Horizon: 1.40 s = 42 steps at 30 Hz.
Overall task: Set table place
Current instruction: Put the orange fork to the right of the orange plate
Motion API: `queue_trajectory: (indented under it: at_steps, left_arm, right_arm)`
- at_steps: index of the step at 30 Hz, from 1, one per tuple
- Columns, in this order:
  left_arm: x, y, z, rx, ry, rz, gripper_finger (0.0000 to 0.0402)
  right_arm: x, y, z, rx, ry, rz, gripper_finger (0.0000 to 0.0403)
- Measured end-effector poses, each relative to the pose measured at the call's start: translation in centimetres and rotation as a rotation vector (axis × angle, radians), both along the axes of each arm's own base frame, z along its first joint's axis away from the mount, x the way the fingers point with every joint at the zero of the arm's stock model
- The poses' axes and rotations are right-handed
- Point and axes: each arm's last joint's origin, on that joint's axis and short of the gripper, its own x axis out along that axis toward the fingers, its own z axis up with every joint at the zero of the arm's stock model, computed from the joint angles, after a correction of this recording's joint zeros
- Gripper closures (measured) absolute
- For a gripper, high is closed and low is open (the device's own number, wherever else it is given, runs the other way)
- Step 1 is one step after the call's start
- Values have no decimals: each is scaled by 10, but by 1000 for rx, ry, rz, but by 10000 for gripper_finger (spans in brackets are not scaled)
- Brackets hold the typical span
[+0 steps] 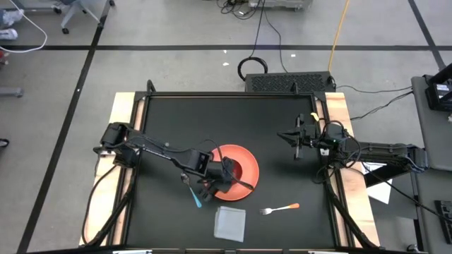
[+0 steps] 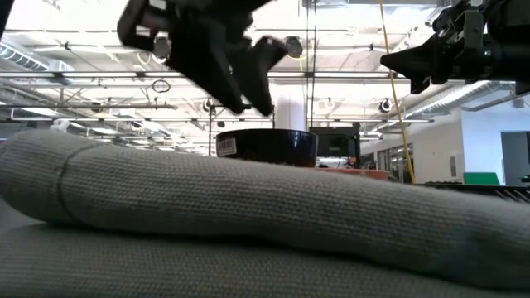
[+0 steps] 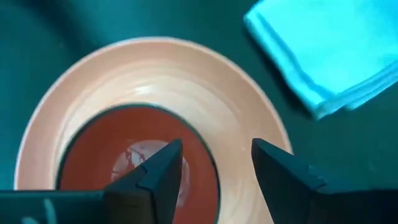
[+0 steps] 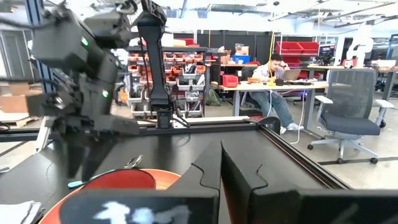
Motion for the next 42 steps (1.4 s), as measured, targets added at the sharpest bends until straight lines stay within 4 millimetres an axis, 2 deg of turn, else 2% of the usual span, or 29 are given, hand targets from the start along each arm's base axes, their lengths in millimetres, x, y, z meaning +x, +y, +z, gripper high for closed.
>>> queue_trajectory:
  at_steps: [5,9,12,16,17,22,26,29,32,36,42]
  left_arm:
    - [-1,-14,21,-50,38,67,199]
    - [-11,-23,22,-12,116,66,218]
    - [-18,-27,20,84,147,84,272]
    - [-23,-31,19,167,152,98,377]
    - [-23,-32,20,174,145,107,388]
    - [-27,-29,45,212,-3,182,397]
    - [-35,-17,81,178,-172,244,399]
    - [-48,-3,111,140,-295,305,399]
    - [-68,10,129,91,-399,345,400]
    - [-97,29,134,0,-549,459,400]
    - [-137,40,118,-86,-750,565,401]
  right_arm:
    - [0,0,-1,2,7,0,403]
    - [0,0,-1,4,14,3,403]
    - [0,0,-2,4,17,3,403]
    - [0,0,-2,6,22,3,403]
    - [0,0,-2,6,22,3,403]
    - [0,0,-2,10,21,4,403]
    - [0,0,-2,20,20,5,403]
    - [0,0,-2,20,20,5,403]
    - [0,0,-3,22,26,6,403]
    - [1,0,-4,23,37,6,403]
    - [1,0,-3,20,30,5,403]
